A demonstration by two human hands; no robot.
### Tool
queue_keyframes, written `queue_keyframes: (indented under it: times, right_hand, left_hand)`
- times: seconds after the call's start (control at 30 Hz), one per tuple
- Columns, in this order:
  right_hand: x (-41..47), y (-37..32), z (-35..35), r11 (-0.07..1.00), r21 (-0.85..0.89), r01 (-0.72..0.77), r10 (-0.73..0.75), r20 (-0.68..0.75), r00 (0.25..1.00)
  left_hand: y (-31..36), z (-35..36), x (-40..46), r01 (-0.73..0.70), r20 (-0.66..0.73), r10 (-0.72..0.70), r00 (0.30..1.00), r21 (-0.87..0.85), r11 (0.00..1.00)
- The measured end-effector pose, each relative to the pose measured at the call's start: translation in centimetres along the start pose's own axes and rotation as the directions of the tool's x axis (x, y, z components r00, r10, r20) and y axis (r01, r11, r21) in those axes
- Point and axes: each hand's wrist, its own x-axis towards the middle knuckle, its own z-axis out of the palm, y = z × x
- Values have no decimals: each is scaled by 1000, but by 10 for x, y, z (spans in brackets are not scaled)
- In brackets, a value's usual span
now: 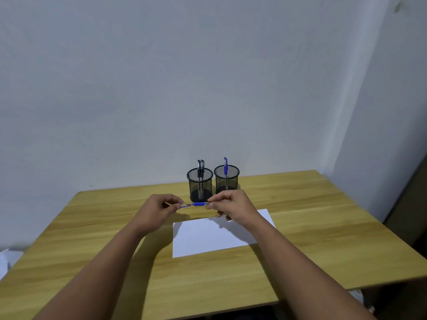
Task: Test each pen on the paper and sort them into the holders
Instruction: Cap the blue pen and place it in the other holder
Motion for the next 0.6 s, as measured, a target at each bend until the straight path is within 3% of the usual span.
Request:
queue_keyframes:
  times: [0.27,0.4,0.5,0.6]
  right_hand:
    - [-1,1,-6,994,104,-29,19,92,996]
    - [3,-1,-19,984,175,5,-14,53,998]
    - [10,-9,-37,999,43,27,-29,41,999]
    - [31,-22,-56,996,-59,65,-65,7,998]
  left_hand:
    - [26,6,3,19,118,-2,993,-150,988]
    - [52,11,10,5,68,11,998,-243,970]
    - [76,18,24,-97,39,105,994,-170,981]
    - [96,30,50,-164,-67,153,986,-222,961]
